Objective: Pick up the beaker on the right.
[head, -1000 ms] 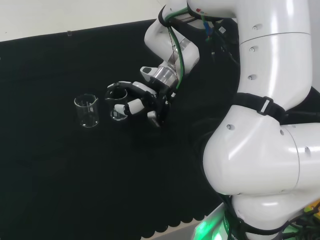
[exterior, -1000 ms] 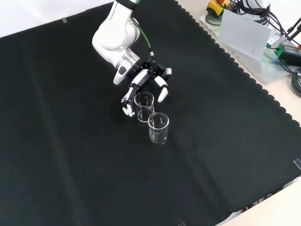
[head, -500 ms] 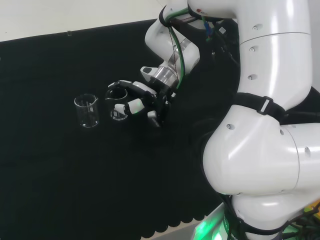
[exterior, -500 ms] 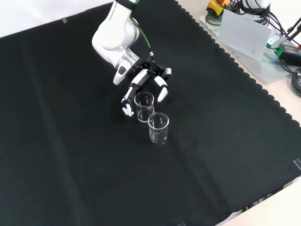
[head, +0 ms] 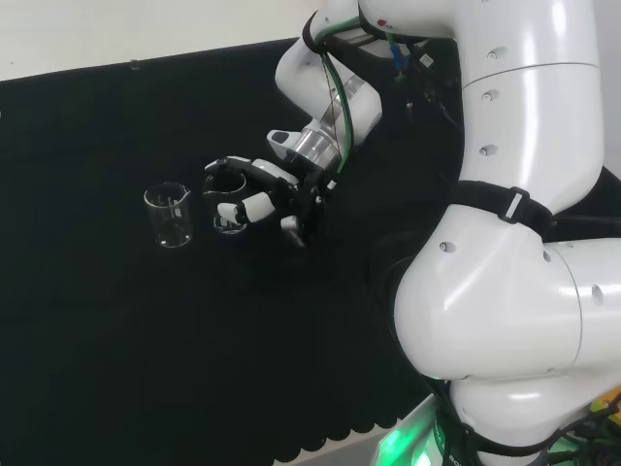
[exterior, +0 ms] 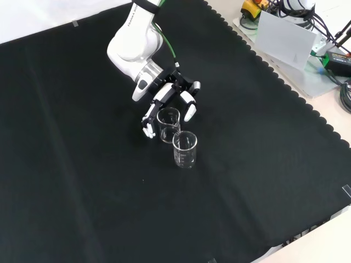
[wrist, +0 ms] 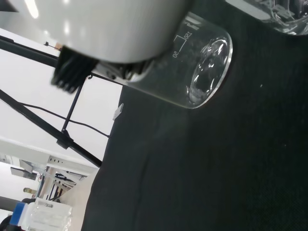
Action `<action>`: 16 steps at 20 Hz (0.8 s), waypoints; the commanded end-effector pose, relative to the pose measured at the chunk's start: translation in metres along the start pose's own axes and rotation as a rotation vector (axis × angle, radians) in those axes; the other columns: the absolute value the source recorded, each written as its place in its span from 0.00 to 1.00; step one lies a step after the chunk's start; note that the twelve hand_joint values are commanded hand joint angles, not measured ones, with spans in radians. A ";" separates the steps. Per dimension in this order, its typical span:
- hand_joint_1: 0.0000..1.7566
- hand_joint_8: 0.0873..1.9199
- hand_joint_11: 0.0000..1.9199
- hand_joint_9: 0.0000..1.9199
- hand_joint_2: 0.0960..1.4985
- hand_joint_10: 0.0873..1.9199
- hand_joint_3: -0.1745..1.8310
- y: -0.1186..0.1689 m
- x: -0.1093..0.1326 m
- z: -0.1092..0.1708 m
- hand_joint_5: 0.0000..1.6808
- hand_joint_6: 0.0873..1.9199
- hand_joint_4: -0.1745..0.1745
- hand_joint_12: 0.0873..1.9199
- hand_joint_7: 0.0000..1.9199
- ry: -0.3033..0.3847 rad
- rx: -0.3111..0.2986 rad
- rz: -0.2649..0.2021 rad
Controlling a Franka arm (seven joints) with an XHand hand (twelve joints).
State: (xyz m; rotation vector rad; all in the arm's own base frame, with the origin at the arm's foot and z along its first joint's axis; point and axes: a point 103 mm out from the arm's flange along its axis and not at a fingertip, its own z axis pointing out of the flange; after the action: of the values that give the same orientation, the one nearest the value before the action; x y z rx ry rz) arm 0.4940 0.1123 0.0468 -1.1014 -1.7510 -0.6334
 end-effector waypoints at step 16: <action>0.62 0.38 0.09 0.35 0.35 0.31 0.58 -0.003 -0.001 -0.009 0.53 0.64 0.39 0.67 0.38 0.054 -0.118 0.029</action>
State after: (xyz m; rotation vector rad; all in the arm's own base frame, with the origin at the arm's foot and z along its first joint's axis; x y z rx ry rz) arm 0.4945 0.1087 0.0450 -1.1466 -1.6817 -0.7086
